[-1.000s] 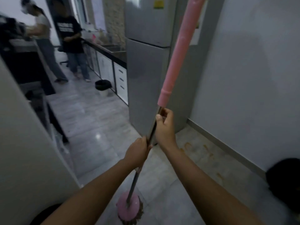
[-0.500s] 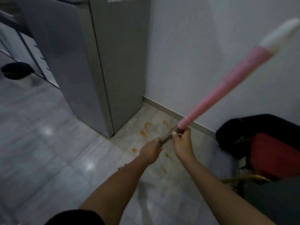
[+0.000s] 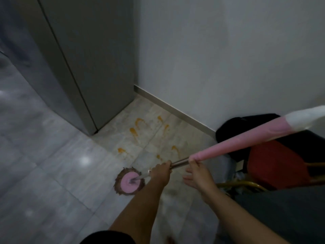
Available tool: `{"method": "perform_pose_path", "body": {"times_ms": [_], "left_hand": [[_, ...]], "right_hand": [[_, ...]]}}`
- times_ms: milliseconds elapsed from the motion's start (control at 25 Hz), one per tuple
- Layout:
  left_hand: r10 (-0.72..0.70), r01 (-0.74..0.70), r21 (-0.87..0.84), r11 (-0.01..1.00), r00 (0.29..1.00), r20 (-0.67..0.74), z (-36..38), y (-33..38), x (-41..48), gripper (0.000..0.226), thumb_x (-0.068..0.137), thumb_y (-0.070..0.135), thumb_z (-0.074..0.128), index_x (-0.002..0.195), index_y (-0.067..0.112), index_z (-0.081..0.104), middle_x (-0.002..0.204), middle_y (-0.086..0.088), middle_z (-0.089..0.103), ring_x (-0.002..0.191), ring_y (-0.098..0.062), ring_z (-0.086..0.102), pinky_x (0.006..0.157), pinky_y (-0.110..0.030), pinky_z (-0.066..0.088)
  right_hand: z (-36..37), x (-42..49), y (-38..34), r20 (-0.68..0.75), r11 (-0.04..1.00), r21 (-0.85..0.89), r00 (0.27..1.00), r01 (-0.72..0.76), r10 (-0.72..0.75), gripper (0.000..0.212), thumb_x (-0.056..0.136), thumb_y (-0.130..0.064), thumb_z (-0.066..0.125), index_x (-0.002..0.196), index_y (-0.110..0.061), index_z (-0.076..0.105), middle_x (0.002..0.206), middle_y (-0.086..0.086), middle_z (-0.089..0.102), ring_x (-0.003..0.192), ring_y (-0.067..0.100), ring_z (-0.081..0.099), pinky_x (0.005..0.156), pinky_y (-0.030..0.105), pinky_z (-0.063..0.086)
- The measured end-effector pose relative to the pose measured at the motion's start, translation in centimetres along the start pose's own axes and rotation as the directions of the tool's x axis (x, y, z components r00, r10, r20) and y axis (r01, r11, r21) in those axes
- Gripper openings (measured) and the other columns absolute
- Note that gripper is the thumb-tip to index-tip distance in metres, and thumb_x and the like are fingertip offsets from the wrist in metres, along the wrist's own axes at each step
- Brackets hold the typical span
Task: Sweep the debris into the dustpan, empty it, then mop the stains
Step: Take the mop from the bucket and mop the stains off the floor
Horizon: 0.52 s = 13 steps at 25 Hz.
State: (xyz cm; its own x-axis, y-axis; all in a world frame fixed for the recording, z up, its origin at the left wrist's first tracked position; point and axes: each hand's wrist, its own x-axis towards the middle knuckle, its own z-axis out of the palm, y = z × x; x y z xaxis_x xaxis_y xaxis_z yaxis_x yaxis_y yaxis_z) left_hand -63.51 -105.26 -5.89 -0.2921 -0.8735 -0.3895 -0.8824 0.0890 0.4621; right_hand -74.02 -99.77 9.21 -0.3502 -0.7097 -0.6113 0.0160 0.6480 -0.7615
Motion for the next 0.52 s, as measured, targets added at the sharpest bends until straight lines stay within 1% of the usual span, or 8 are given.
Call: {"method": "perform_pose_path", "body": {"times_ms": [80, 120, 160, 200, 280, 320, 440, 520], "left_hand": [[-0.028, 0.028, -0.009, 1.000, 1.000, 0.004, 2.2, 2.0, 0.8, 0.025, 0.097, 0.035, 0.044, 0.119, 0.025, 0.048, 0.119, -0.004, 0.061, 0.108, -0.026, 0.057, 0.088, -0.040, 0.048], [-0.022, 0.022, 0.008, 1.000, 1.000, 0.015, 3.2, 2.7, 1.1, 0.025, 0.097, 0.035, 0.044, 0.119, 0.025, 0.048, 0.119, -0.003, 0.061, 0.108, -0.026, 0.057, 0.086, -0.039, 0.047], [-0.011, 0.010, 0.033, 0.999, 1.000, 0.026, 4.0, 3.5, 1.2, 0.025, 0.097, 0.036, 0.044, 0.119, 0.024, 0.047, 0.120, -0.002, 0.060, 0.108, -0.026, 0.057, 0.084, -0.038, 0.046], [-0.002, 0.000, 0.060, 0.998, 0.999, 0.034, 4.7, 4.1, 1.2, 0.025, 0.097, 0.037, 0.044, 0.119, 0.024, 0.047, 0.120, -0.002, 0.060, 0.108, -0.026, 0.058, 0.082, -0.037, 0.045], [-0.010, 0.006, 0.082, 0.997, 0.998, 0.058, 6.1, 5.1, 1.1, 0.026, 0.096, 0.038, 0.045, 0.117, 0.024, 0.048, 0.120, -0.001, 0.060, 0.107, -0.025, 0.058, 0.080, -0.037, 0.045], [-0.024, 0.019, 0.072, 0.997, 0.997, 0.070, 6.7, 5.5, 1.0, 0.025, 0.096, 0.038, 0.046, 0.117, 0.025, 0.049, 0.119, 0.000, 0.060, 0.107, -0.024, 0.058, 0.081, -0.037, 0.045], [-0.060, 0.066, -0.056, 0.996, 0.993, 0.100, 8.9, 6.3, 0.0, 0.031, 0.093, 0.038, 0.053, 0.121, 0.024, 0.052, 0.123, -0.003, 0.053, 0.109, -0.024, 0.057, 0.088, -0.036, 0.048], [-0.112, 0.130, -0.235, 0.963, 0.990, 0.089, 9.8, 6.9, -1.2, 0.038, 0.093, 0.031, 0.056, 0.129, 0.021, 0.052, 0.126, -0.007, 0.050, 0.112, -0.026, 0.056, 0.092, -0.030, 0.045]], "right_hand": [[-3.0, 0.2, -0.8, 0.099, 0.987, -0.150, 0.994, 0.058, -0.043, 0.022, 0.100, -0.021, 0.046, 0.084, -0.010, 0.056, 0.079, 0.013, 0.050, 0.056, 0.016, 0.047, 0.051, 0.022, 0.036], [-4.0, 0.7, -1.0, 0.136, 0.913, -0.360, 0.979, 0.192, -0.153, 0.023, 0.099, -0.019, 0.047, 0.081, -0.010, 0.059, 0.077, 0.013, 0.053, 0.056, 0.016, 0.047, 0.051, 0.023, 0.034], [-5.0, 1.3, -1.2, 0.203, 0.721, -0.604, 0.940, 0.341, -0.275, 0.024, 0.098, -0.019, 0.047, 0.080, -0.011, 0.062, 0.078, 0.011, 0.059, 0.062, 0.018, 0.051, 0.055, 0.026, 0.035], [-5.7, 1.9, -1.4, 0.303, 0.410, -0.799, 0.884, 0.439, -0.357, 0.023, 0.096, -0.019, 0.047, 0.084, -0.012, 0.065, 0.086, 0.008, 0.063, 0.075, 0.019, 0.056, 0.064, 0.027, 0.039], [-7.2, 3.3, -1.4, 0.495, -0.162, -0.869, 0.810, 0.468, -0.314, 0.022, 0.094, -0.018, 0.047, 0.104, -0.017, 0.067, 0.108, 0.004, 0.062, 0.106, 0.022, 0.053, 0.086, 0.031, 0.041], [-8.1, 4.0, -1.1, 0.491, -0.306, -0.855, 0.843, 0.419, -0.218, 0.027, 0.094, -0.018, 0.046, 0.113, -0.018, 0.065, 0.117, 0.004, 0.060, 0.115, 0.025, 0.050, 0.093, 0.033, 0.039], [-10.3, 4.8, 0.1, 0.317, -0.337, -0.885, 0.946, 0.320, 0.067, 0.034, 0.094, -0.020, 0.046, 0.125, -0.020, 0.060, 0.125, 0.004, 0.060, 0.116, 0.023, 0.057, 0.090, 0.032, 0.043], [-11.2, 4.8, 0.8, 0.340, -0.260, -0.902, 0.938, 0.345, 0.066, 0.036, 0.090, -0.024, 0.046, 0.123, -0.023, 0.062, 0.121, 0.002, 0.063, 0.110, 0.022, 0.061, 0.084, 0.031, 0.045]]}}
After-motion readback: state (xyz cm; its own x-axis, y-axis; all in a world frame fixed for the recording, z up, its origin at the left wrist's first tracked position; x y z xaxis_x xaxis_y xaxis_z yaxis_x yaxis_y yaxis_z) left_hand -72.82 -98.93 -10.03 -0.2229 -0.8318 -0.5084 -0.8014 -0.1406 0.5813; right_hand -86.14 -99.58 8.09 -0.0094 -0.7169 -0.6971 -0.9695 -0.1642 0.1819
